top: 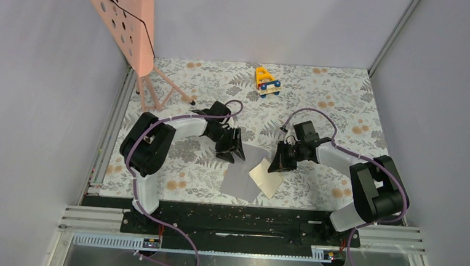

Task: Place the letter into the envelope and seal it
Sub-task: Place the letter in the envelope.

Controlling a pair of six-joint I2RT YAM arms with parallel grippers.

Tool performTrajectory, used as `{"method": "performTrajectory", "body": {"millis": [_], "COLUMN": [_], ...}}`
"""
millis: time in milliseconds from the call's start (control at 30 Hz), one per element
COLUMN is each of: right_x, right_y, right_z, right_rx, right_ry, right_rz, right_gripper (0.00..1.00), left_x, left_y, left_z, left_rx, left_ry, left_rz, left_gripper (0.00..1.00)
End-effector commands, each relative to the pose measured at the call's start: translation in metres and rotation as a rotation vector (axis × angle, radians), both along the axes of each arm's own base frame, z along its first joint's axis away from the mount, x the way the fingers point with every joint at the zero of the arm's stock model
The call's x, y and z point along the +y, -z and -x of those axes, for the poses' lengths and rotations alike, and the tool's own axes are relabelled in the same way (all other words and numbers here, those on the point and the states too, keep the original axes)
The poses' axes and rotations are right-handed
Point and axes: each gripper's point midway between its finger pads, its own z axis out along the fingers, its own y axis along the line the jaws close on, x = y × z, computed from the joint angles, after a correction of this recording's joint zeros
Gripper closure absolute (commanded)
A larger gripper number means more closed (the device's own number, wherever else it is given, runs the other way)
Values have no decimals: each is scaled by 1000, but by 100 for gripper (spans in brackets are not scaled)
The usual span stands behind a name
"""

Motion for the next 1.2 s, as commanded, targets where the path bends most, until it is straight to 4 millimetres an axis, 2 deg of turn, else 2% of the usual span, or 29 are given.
{"method": "performTrajectory", "body": {"millis": [0,400,433,533,667,833,1033,1167], "right_x": [10,7,7,16,22,24,29,32], "right_y": [-5,10,11,7,3,0,-10,-10], "right_z": [-4,-4,-4,-1,5,7,3,4], "right_rx": [2,63,66,71,84,77,57,53], "right_ry": [39,133,138,110,67,45,42,33], "right_rz": [-51,-25,-28,-97,-151,-169,-203,-203], "right_gripper": [100,100,97,73,63,63,64,58], "left_x": [-7,-7,-7,-7,-7,-7,-9,-10], "left_y": [1,3,2,-3,-2,4,1,1], "left_z": [2,6,5,5,6,7,3,3], "left_rx": [2,9,5,-5,0,13,7,8], "left_ry": [12,21,21,23,27,23,18,20], "left_rz": [36,42,45,53,51,43,46,47], "left_gripper": [46,46,46,46,46,46,46,46]}}
